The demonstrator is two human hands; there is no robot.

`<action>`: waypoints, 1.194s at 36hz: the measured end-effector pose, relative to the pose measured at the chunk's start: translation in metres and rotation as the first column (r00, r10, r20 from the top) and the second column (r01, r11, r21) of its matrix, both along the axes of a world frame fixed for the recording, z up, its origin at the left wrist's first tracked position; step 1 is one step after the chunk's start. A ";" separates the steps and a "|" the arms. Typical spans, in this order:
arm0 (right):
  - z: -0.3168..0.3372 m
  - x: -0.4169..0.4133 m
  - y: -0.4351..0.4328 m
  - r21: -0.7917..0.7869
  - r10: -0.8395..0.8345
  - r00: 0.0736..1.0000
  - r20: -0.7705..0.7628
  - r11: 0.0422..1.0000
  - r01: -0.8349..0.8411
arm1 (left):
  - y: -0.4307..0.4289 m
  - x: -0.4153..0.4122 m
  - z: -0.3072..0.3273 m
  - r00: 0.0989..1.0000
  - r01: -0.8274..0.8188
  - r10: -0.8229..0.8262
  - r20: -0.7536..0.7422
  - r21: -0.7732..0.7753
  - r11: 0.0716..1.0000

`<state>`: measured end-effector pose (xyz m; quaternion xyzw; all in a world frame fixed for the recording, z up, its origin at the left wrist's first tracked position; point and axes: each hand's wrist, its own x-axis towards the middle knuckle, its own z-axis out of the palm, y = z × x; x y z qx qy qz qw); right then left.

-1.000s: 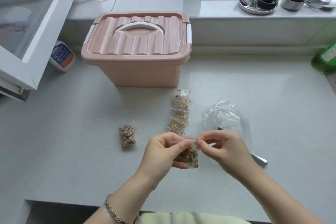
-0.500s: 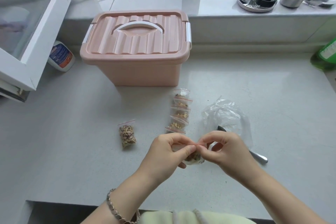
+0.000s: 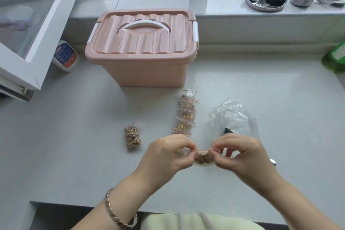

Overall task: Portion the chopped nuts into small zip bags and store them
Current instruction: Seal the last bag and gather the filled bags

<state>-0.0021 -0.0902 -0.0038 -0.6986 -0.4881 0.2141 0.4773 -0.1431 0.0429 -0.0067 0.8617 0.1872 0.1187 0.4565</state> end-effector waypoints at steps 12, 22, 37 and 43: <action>0.006 0.000 0.000 0.025 -0.017 0.998 -0.054 1.000 0.018 | 0.008 -0.014 0.008 0.989 -0.144 0.149 -0.001 -0.279 0.949; -0.005 -0.022 0.009 -0.032 -0.019 0.966 -0.258 0.999 0.011 | -0.007 -0.031 0.007 0.966 -0.248 0.251 -0.066 -0.524 0.815; -0.084 -0.012 0.052 -0.534 -0.232 0.958 -0.167 0.838 0.110 | 0.080 -0.052 -0.066 0.646 -0.763 0.720 -0.255 -0.177 0.622; -0.109 -0.009 0.073 -0.633 -0.280 0.954 -0.107 0.759 0.152 | 0.107 -0.033 -0.091 0.676 -0.694 0.639 -0.367 -0.026 0.719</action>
